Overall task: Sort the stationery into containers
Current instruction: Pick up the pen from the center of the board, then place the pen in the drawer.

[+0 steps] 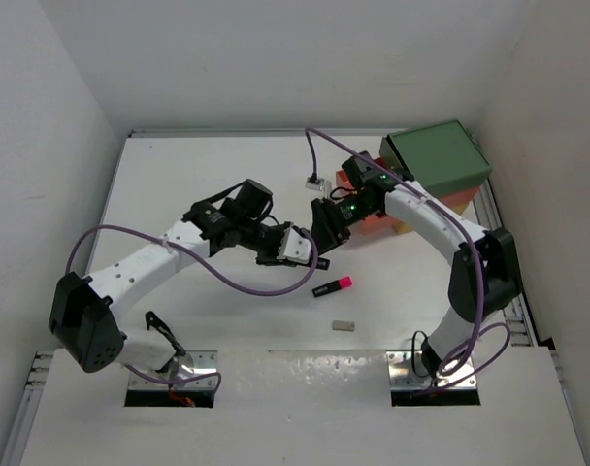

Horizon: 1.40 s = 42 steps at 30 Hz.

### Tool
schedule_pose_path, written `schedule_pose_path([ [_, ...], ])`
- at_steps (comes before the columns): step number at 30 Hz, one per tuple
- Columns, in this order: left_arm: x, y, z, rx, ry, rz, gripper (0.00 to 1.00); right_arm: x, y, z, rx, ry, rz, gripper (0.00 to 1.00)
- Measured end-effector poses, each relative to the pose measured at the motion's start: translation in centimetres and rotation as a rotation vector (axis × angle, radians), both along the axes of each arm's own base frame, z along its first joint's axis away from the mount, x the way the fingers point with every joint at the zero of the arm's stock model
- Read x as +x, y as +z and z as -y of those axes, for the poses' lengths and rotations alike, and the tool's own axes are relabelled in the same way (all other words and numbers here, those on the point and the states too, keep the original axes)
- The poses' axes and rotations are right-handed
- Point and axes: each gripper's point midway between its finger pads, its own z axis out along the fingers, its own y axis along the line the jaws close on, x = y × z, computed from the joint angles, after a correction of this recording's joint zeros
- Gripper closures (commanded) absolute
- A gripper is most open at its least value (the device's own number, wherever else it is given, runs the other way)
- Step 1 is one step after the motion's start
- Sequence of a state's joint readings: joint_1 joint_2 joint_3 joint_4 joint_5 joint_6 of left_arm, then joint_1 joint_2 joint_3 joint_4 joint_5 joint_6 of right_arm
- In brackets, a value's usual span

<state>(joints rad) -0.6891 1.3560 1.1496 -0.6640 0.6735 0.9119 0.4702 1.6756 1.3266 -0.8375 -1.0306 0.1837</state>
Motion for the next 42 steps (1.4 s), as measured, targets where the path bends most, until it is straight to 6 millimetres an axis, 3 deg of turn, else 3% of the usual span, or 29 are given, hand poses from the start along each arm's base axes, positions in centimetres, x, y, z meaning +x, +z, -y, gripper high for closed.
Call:
schedule_pose_path([
  [11, 0.9, 1.5, 0.4, -0.007, 0.017, 0.042, 0.93, -0.4, -1.1, -0.8, -0.017, 0.017, -0.067, 0.84],
  [13, 1.0, 1.5, 0.4, -0.006, 0.020, 0.046, 0.91, -0.2, -1.0, -0.7, -0.023, 0.014, -0.063, 0.97],
  [14, 1.0, 1.6, 0.4, -0.006, 0.021, 0.048, 0.75, -0.2, -1.0, -0.7, -0.026, 0.014, -0.060, 1.00],
  [17, 1.2, 1.6, 0.4, -0.004, 0.030, 0.051, 0.44, 0.0, -1.0, -0.5, -0.030, 0.008, -0.054, 1.00],
  [20, 1.6, 1.6, 0.2, 0.002, 0.065, 0.046, 0.32, 0.7, -0.7, -0.1, -0.028, -0.007, -0.045, 1.00],
  [21, 1.9, 1.6, 0.1, 0.002, 0.078, 0.043, 0.25, 1.2, -0.5, 0.3, -0.027, -0.022, -0.035, 1.00],
  [24, 3.3, 1.9, -0.6, -0.014, 0.157, 0.029, 0.17, 4.2, 0.6, 2.3, -0.041, -0.100, 0.027, 1.00],
  [25, 4.1, 2.0, -1.2, -0.018, 0.198, 0.022, 0.00, 5.6, 1.1, 3.1, -0.052, -0.134, 0.064, 1.00],
  [28, 6.6, 2.3, -3.3, -0.036, 0.363, -0.025, 0.00, 11.3, 2.4, 6.5, -0.119, -0.282, 0.237, 1.00],
  [32, 9.0, 2.8, -5.1, -0.080, 0.531, -0.080, 0.00, 17.6, 1.6, 11.6, -0.309, -0.452, 0.501, 1.00],
  [35, 9.9, 2.9, -5.5, -0.109, 0.604, -0.125, 0.00, 20.3, 0.6, 13.7, -0.450, -0.491, 0.658, 1.00],
  [39, 10.9, 2.0, -5.3, -0.123, 0.658, -0.180, 0.00, 22.6, -0.6, 15.2, -0.579, -0.512, 0.788, 1.00],
  [42, 11.3, 1.2, -5.1, -0.122, 0.682, -0.212, 0.00, 23.8, -2.6, 16.2, -0.679, -0.520, 0.848, 1.00],
])
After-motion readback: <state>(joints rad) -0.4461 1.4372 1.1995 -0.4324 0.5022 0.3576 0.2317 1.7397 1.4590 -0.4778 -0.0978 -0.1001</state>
